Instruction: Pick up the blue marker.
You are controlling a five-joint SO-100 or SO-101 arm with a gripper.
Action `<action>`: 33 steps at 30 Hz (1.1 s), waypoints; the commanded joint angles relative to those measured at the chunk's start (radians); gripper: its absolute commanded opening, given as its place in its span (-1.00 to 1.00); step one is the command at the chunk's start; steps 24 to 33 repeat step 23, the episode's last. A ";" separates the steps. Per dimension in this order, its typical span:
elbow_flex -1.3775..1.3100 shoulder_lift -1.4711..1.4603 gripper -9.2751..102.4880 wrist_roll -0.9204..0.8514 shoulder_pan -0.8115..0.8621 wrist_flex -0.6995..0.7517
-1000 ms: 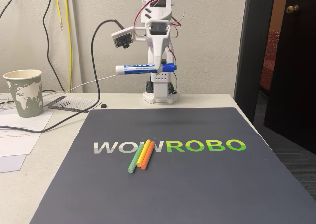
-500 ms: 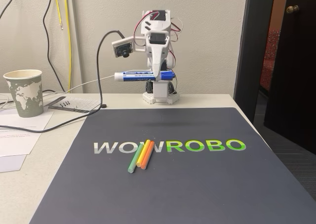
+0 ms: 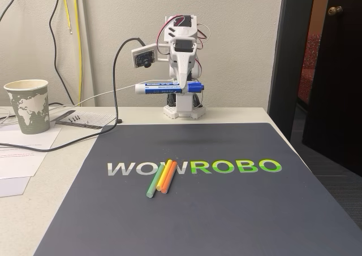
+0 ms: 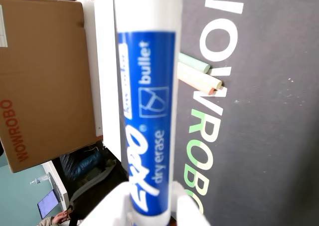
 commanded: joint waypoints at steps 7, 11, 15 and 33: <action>-0.005 0.015 -0.76 0.003 -0.005 -0.023; -0.005 0.017 -0.76 0.002 -0.005 -0.021; -0.005 0.018 -0.76 0.006 -0.011 -0.023; -0.005 0.018 -0.76 0.008 -0.014 -0.025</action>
